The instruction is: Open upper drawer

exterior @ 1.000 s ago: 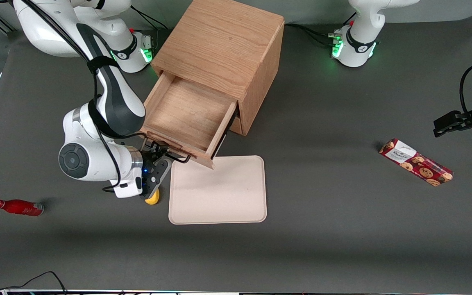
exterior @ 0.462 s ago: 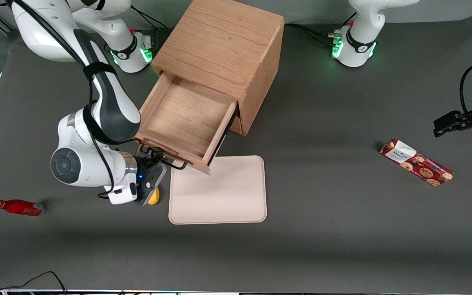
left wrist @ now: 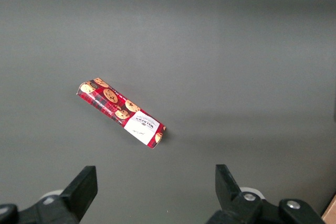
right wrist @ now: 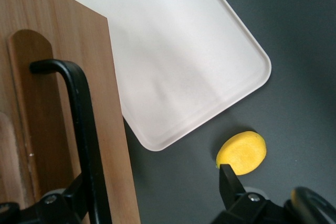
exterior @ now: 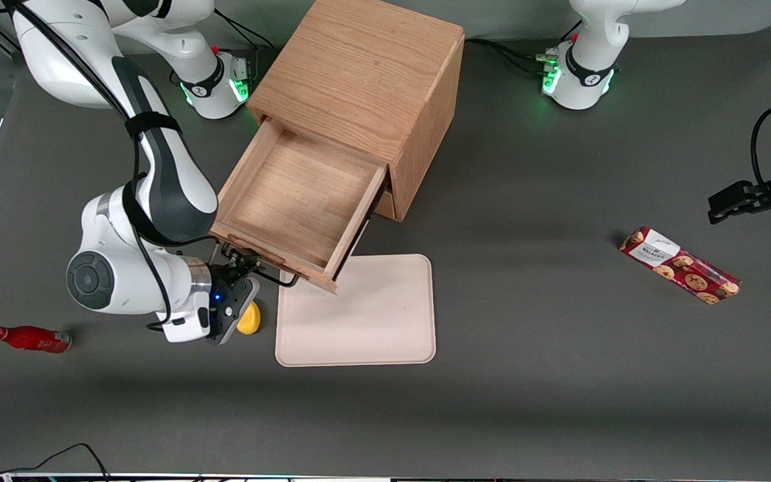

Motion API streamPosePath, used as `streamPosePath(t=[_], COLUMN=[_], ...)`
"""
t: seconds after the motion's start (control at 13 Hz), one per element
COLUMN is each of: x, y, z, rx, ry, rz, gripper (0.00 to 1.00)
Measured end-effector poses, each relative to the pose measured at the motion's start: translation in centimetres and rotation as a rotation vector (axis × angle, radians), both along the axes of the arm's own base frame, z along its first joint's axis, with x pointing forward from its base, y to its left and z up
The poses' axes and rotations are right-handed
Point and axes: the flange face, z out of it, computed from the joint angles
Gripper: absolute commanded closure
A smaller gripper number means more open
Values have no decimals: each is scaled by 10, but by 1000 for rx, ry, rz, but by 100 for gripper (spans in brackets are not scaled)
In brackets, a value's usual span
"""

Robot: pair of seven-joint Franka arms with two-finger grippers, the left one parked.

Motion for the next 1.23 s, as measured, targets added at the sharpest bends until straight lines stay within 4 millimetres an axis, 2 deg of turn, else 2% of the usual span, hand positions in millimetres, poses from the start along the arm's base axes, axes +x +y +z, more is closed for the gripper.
streamPosePath(t=[0.54,0.69,1.0,1.23], x=[4,6,9,3], y=[-6,-4,-5,-7], z=[1,8,47,96], rx=[5,10,23,35], ry=[-5,-19,-83,-148], rz=[2,3,-1,0], gripper=[0,0,0,0])
